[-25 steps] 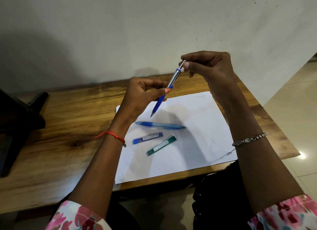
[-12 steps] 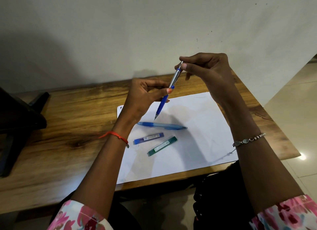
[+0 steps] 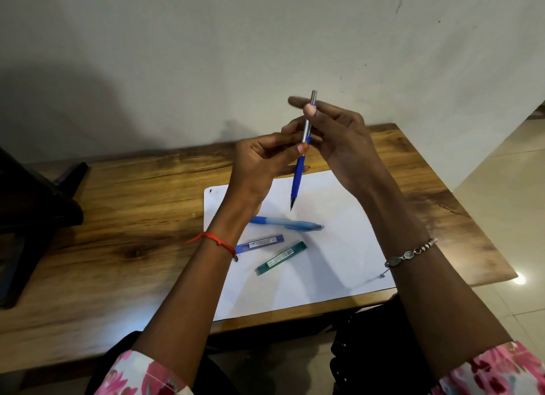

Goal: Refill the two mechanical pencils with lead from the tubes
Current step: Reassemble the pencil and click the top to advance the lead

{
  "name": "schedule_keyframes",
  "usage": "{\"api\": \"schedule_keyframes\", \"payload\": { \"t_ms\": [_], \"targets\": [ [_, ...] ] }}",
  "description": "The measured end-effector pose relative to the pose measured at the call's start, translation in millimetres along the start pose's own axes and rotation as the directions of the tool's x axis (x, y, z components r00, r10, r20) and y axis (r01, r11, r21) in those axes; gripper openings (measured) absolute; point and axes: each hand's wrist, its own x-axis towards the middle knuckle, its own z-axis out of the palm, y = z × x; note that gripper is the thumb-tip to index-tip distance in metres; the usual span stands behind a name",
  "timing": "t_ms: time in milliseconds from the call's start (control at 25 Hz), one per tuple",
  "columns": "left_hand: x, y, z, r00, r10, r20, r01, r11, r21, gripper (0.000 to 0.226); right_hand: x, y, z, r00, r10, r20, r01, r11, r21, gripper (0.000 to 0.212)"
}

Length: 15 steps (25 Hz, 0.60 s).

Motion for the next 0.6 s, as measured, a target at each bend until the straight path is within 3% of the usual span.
{"api": "schedule_keyframes", "payload": {
  "t_ms": [80, 200, 280, 400, 600],
  "targets": [
    [0.3, -2.6, -0.4, 0.998, -0.056, -0.025, 0.056, 0.998, -0.024, 0.027, 0.7, 0.6, 5.1, 0.999, 0.038, -0.011, -0.038, 0.998, 0.053, 0.025],
    [-1.4, -8.5, -2.5, 0.977, -0.212, 0.011, 0.212, 0.977, 0.004, 0.012, 4.3, -7.0, 5.2, 0.984, 0.149, -0.095, -0.1, 0.914, 0.392, 0.034],
    [-3.4, -13.1, -4.6, 0.933, -0.354, 0.062, 0.352, 0.935, 0.038, 0.017, 6.0, -13.5, 0.7, 0.97, 0.205, -0.134, -0.111, 0.855, 0.506, 0.048],
    [-8.2, -15.3, -4.3, 0.838, -0.518, 0.168, 0.512, 0.855, 0.083, 0.021, 4.2, -22.4, -4.8, 0.955, 0.235, -0.18, -0.117, 0.859, 0.498, 0.063],
    [-14.9, -14.0, -2.7, 0.729, -0.629, 0.269, 0.653, 0.758, 0.002, 0.019, 5.1, -40.4, -0.6, 0.937, 0.26, -0.235, -0.131, 0.881, 0.454, 0.052]
  ]
}}
